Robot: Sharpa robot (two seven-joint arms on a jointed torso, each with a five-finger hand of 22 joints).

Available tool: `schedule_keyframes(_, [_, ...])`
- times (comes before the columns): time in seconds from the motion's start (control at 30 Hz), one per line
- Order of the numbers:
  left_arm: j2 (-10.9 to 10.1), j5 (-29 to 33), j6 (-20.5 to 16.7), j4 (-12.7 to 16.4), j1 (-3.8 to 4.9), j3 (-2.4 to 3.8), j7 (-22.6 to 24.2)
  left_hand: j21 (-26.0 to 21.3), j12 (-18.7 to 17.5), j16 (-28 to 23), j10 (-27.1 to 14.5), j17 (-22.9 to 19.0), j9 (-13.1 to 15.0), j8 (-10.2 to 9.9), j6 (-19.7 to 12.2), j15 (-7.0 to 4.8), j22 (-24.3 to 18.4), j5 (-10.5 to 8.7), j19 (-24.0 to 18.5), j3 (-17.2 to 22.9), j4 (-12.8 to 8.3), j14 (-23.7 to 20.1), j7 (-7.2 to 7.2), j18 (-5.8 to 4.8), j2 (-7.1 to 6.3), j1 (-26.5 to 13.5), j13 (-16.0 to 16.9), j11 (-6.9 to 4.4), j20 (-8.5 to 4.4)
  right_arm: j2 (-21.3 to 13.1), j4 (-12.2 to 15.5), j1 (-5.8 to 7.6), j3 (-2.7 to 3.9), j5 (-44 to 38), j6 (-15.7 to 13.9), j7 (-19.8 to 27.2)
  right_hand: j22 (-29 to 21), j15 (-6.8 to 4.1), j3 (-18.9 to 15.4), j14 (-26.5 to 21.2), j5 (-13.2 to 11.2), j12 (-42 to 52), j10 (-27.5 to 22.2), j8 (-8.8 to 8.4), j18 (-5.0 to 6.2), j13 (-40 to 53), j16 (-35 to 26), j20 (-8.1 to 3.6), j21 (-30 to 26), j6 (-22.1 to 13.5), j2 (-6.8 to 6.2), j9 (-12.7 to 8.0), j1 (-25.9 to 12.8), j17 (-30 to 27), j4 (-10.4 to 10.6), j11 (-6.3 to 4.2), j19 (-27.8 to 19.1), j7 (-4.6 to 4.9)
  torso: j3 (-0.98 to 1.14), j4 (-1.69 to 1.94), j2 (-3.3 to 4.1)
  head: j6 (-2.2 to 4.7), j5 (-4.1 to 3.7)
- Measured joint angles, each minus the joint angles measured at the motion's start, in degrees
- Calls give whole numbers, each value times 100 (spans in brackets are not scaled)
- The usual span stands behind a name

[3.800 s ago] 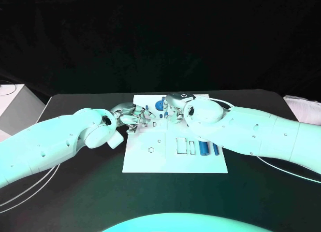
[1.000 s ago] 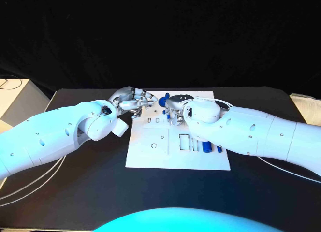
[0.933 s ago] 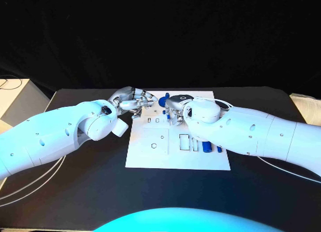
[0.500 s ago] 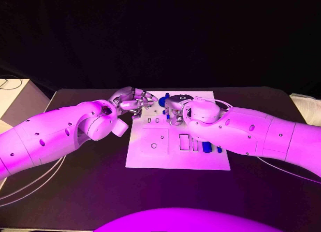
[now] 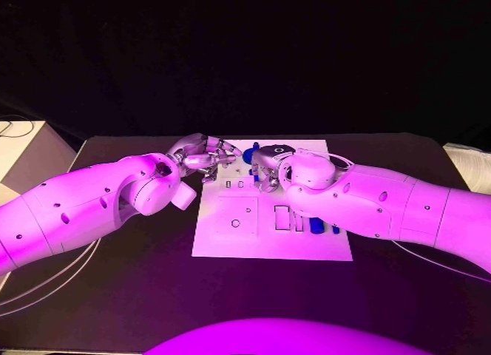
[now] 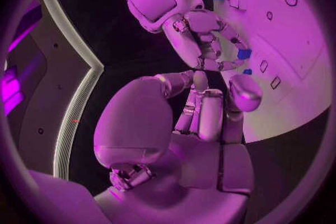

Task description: Assemble the parts on the task board

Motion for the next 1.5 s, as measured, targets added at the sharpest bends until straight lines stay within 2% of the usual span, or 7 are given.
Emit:
schedule_keyframes(0.9, [-6, -5, 60, 3, 0, 0, -37, 0, 0, 0, 0, 0, 4, 0, 0, 0, 2, 0, 0, -17, 17, 0, 0, 0, 0, 0, -5, 0, 0, 29, -27, -58, 1, -12, -51, -7, -2, 0, 0, 0, 0, 0, 0, 0, 0, -1, 0, 0, -1, 0, -8, -5, -54, -1, 0, 0, 0, 0, -1, -3, -4, -22, 14])
schedule_keyframes(0.97, [-6, -6, 66, 3, 0, 0, -41, 0, 0, 0, 0, 0, 8, 0, 0, 0, 5, 0, 0, -16, 17, 0, 0, -1, 0, 0, -6, 0, 0, 29, -27, -58, 0, -12, -56, -7, -2, 0, 0, 0, 0, 0, 0, 0, 0, -1, 0, 0, -23, -29, -30, -12, -92, -2, 0, 0, 0, 29, -1, -3, -4, -22, 14])
schedule_keyframes(1.03, [-6, -7, 73, 3, 0, 0, -46, 0, 0, 0, 0, 0, 8, 0, 0, 0, 6, 0, 0, -16, 17, 0, 0, 0, 0, 0, -6, 0, 0, 29, -23, -60, 0, -12, -63, -7, -2, 0, -2, 0, -114, 0, -16, 0, 0, -1, 0, 0, -23, -49, -93, -22, -155, -2, -2, 16, 0, 43, -1, -4, -4, -21, 14])
schedule_keyframes(1.17, [-7, -8, 85, 3, 0, 0, -56, 0, 0, 28, 0, 0, 8, 25, -13, 0, 20, 0, 0, -16, 17, 0, 13, 0, 0, 0, -6, 0, 0, 29, -22, -61, 0, -12, -77, -7, -3, 0, -25, 0, -341, -35, -42, 0, 0, -2, 0, 0, -23, -113, -128, -34, -189, -2, -24, 42, 0, 50, -1, -5, -4, -22, 14])
schedule_keyframes(1.5, [-8, -17, 114, -6, 0, 0, -84, 22, 0, 28, 0, 0, 7, 32, -44, 0, 29, 0, 0, -16, 17, 0, 2, 0, 0, 0, -6, 0, 0, 24, -21, -64, 0, -13, -125, -9, -4, 0, -59, 0, -441, -82, -103, -23, 0, -2, 0, 0, -23, -169, -127, -48, -235, -2, -25, 62, 0, 67, 0, -4, -2, -27, 3])
